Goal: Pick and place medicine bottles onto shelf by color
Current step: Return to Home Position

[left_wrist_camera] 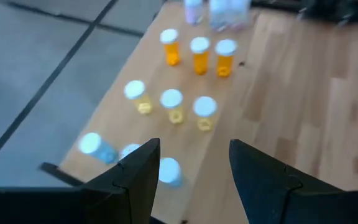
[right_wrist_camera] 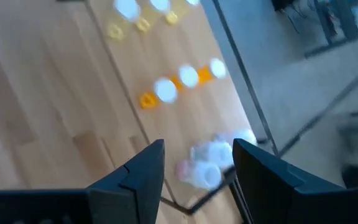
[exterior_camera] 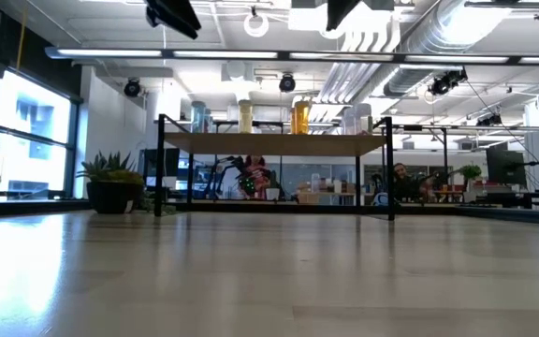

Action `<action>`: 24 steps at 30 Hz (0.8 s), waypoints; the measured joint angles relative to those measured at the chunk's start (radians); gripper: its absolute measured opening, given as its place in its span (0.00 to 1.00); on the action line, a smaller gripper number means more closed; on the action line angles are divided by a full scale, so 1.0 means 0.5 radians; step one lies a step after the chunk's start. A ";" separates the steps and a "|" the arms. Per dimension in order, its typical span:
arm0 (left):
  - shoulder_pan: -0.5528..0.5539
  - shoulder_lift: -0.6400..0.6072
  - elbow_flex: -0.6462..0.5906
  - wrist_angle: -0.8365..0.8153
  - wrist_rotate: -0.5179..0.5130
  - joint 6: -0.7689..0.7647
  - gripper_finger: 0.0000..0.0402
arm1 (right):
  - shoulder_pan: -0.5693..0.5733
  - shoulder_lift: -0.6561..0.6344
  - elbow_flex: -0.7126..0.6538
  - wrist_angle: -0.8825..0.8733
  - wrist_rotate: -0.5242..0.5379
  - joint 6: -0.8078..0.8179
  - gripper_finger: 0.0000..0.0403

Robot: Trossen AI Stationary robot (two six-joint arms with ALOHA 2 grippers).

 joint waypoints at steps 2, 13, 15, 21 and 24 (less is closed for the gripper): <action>-0.028 -0.136 -0.180 0.127 0.046 -0.023 0.46 | -0.009 -0.090 -0.197 0.033 0.052 0.074 0.45; -0.175 -0.742 -1.042 0.719 0.054 -0.150 0.46 | -0.017 -0.825 -1.517 0.880 -0.222 0.208 0.45; -0.213 -0.830 -1.177 0.807 0.056 -0.177 0.46 | -0.017 -0.963 -1.703 1.009 -0.247 0.245 0.45; -0.328 -1.083 -1.567 1.051 0.061 -0.327 0.46 | -0.017 -1.349 -2.171 1.297 -0.252 0.390 0.45; -0.380 -1.196 -1.744 1.158 0.061 -0.357 0.46 | -0.009 -1.531 -2.404 1.490 -0.260 0.413 0.45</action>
